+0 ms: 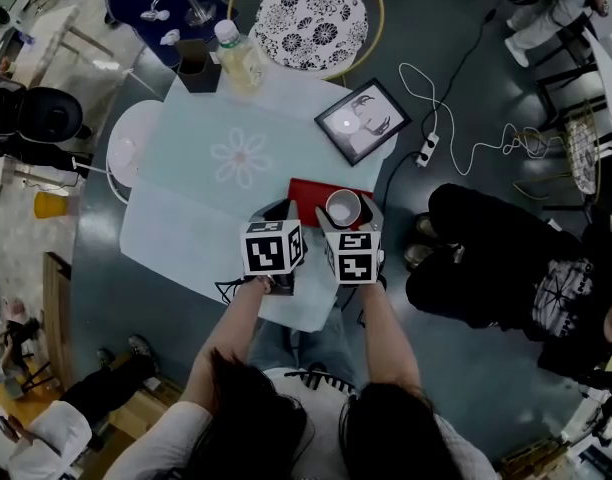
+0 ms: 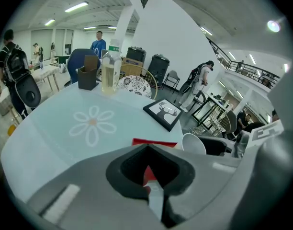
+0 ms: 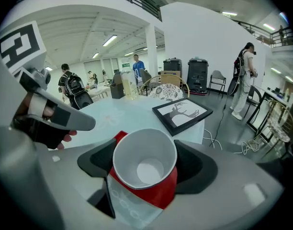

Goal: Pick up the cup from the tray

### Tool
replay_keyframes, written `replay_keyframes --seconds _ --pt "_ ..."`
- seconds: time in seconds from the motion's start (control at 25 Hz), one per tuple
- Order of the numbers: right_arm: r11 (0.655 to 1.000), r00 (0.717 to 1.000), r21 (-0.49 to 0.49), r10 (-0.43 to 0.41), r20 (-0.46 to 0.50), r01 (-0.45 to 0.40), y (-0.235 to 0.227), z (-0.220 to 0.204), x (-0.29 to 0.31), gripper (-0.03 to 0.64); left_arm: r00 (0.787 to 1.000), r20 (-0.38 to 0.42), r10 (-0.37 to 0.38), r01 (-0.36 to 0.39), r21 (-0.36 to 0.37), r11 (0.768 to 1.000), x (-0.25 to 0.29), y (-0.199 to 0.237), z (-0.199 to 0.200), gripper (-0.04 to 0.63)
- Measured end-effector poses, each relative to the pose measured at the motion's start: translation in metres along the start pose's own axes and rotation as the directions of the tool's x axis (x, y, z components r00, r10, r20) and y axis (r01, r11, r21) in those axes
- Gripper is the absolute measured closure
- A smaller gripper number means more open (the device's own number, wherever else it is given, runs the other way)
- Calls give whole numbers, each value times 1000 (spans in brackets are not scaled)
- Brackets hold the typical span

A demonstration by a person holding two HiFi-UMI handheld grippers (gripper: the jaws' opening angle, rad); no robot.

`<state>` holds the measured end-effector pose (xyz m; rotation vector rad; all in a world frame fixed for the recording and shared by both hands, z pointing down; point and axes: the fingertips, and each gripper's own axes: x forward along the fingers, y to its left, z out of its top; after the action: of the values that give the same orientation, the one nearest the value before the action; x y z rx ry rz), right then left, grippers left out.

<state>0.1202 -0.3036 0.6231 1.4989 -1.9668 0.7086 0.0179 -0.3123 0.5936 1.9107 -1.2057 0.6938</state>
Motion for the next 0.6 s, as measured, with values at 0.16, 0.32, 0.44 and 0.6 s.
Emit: replay_keyframes --seconds 0.16,0.32,0.44,0.6 --pt "1000 1000 -11 12 27 -12 8 10 -6 233 1000 14 -4 4 -3 1000 -3 2 2 595" --pt "998 998 -43 51 24 -50 31 12 -11 238 1000 14 5 -5 3 1000 -9 10 -2 595" --pt "991 997 -104 82 13 -80 55 13 -15 238 1000 20 16 -15 -8 1000 -18 21 -8 595" --pt "978 990 -159 137 16 -133 97 22 -10 239 998 39 45 -44 -25 999 -35 47 -9 595"
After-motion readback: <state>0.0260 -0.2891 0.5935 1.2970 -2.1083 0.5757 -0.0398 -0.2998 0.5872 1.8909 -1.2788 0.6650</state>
